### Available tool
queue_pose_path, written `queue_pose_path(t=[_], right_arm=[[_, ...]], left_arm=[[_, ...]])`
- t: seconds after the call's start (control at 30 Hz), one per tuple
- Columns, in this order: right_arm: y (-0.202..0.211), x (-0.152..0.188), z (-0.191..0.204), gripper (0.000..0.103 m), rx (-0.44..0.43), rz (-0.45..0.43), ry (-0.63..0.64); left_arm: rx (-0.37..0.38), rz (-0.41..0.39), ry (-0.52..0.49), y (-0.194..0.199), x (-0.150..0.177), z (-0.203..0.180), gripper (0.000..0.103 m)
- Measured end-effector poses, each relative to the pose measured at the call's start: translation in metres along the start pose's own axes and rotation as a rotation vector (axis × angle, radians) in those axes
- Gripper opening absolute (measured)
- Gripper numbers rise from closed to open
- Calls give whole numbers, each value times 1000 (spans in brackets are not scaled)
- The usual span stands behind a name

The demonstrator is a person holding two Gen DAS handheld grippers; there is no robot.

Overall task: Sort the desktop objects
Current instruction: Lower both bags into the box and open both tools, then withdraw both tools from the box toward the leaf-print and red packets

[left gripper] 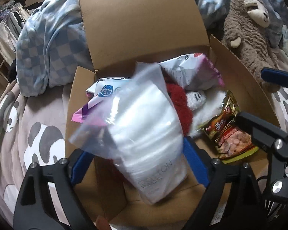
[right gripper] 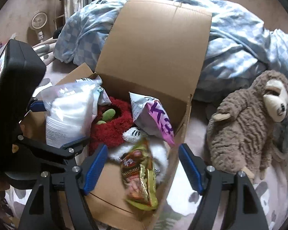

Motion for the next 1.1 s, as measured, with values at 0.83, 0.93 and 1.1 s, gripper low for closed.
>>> queue_pose_path(t=[0.83, 0.93, 1.1], right_arm=[[110, 32, 12, 81, 47, -64, -25], [122, 41, 14, 81, 58, -65, -21], [139, 57, 15, 81, 62, -65, -24]], left_arm=[[-55, -51, -51, 100, 46, -20, 90], [-62, -49, -50, 106, 55, -25, 90], [-57, -54, -58, 118, 72, -34, 90]])
Point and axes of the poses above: each gripper's, at about its wrist camera, not at the fingertips, and y roughly against the way its jaws point, z to its left, x to its underside, the point moved 6 cm from there along -y, roughly the way its jaws point, and after that the axes turned 1 degree about y, right-handed, at the moved point
